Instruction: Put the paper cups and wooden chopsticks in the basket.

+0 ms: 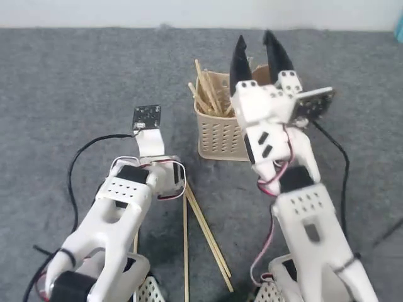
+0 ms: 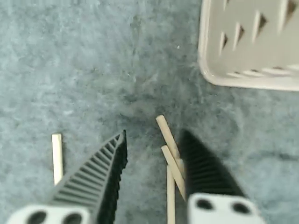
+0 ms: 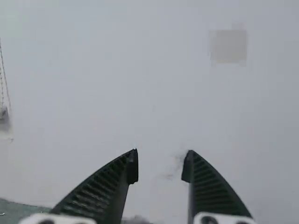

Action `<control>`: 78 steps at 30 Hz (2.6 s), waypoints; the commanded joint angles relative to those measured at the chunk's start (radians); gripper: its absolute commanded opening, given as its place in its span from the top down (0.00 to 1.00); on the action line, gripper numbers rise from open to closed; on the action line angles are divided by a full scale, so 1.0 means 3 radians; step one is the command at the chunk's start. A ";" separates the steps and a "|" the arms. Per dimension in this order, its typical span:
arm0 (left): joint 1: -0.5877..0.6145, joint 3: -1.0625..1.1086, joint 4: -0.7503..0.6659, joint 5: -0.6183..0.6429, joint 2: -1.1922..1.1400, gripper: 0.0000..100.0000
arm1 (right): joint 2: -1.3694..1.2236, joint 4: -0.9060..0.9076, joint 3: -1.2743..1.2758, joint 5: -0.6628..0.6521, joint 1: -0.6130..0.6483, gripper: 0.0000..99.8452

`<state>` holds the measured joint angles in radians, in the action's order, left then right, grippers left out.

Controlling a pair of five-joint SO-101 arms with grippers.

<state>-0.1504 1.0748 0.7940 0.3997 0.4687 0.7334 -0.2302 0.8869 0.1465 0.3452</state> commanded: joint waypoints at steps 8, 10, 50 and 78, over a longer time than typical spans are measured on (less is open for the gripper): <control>-0.0026 -0.0028 -0.0107 0.0225 -0.0046 0.78 | 0.2473 0.2585 0.0926 0.0619 -0.0253 0.95; -0.0026 -0.0013 -0.0107 0.0225 -0.0051 0.78 | 0.2892 0.3051 0.1141 0.0481 -0.0289 0.95; -0.0261 -0.1455 0.0568 0.0455 -0.1734 0.99 | 0.3419 0.3337 0.2665 0.0327 -0.0765 0.95; 0.0511 -0.1450 0.0036 -0.0690 0.2353 0.99 | 0.3419 0.3337 0.2665 0.0322 -0.0765 0.95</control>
<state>-0.0015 0.6713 0.9720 0.2601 0.9536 1.7492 0.7841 1.6694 0.2677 0.1274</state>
